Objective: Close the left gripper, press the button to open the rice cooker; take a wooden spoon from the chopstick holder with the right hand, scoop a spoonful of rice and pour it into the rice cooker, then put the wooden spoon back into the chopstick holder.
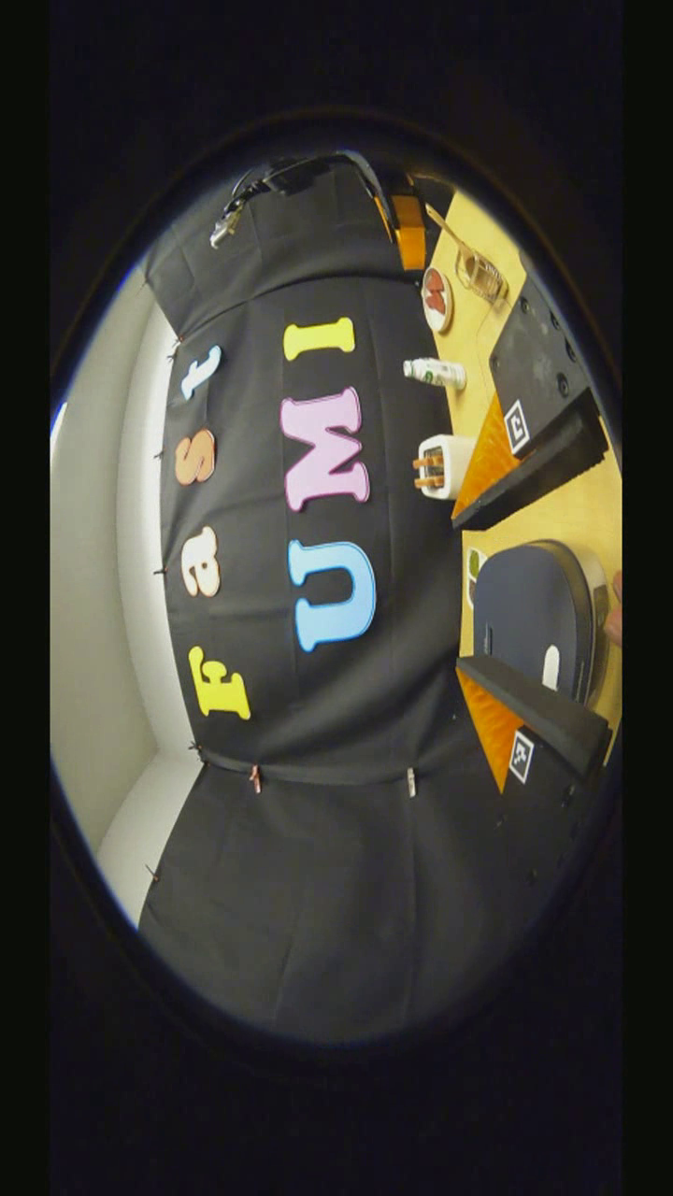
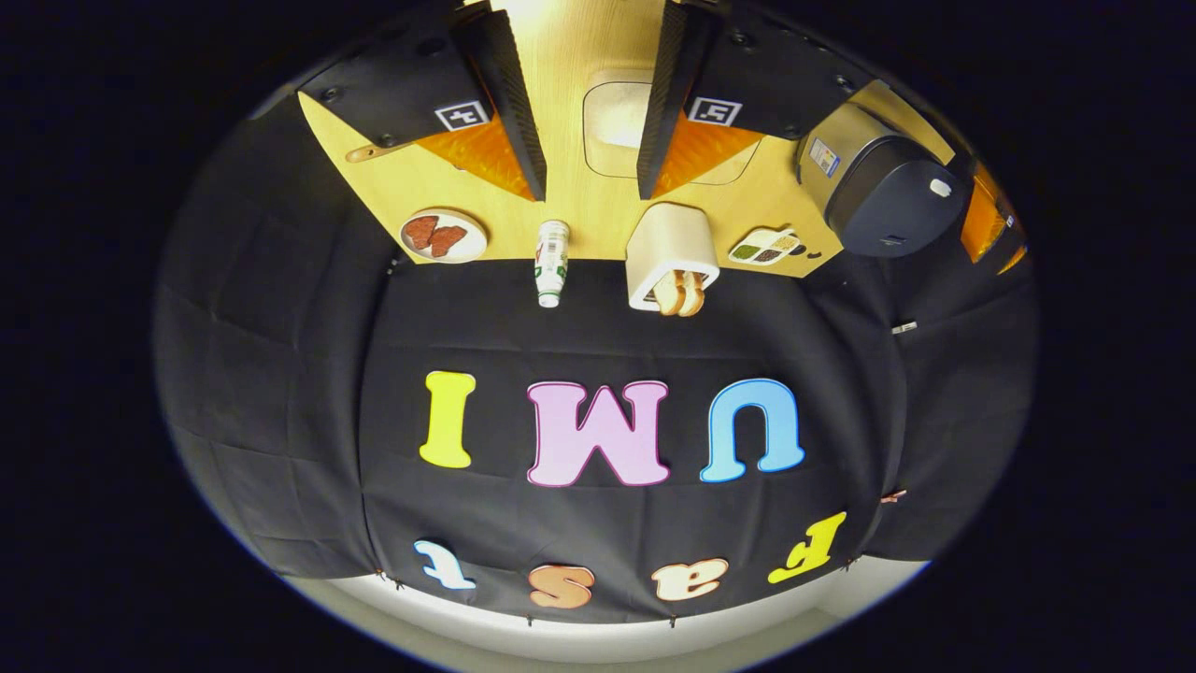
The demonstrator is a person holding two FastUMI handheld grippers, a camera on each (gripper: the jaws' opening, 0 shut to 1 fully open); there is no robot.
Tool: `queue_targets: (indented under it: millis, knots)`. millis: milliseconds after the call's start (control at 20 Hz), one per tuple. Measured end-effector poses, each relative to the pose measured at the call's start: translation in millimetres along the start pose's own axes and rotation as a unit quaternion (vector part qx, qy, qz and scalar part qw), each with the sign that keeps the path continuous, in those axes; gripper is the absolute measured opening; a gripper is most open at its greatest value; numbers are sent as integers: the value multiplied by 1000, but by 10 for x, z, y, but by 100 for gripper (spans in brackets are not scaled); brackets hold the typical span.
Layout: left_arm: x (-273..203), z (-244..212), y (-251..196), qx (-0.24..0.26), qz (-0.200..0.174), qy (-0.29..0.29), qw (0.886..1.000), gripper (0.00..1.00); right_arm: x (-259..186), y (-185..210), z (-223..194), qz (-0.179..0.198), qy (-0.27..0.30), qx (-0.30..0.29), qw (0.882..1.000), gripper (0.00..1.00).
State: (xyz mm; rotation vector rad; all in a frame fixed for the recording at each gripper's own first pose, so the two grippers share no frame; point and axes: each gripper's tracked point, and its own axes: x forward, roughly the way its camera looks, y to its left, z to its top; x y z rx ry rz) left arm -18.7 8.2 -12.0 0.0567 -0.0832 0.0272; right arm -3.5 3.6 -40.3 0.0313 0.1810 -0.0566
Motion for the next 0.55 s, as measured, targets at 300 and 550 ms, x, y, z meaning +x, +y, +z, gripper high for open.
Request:
queue_targets:
  millis: [300,550]
  knots:
    - [67,17,-182,18,-34,-6,999,88,-183,-160,4,-29,-22,-5,999,62]
    - [-72,273,-418,39,-30,-32,998,94,-248,-297,90,-11,-46,4,999,61]
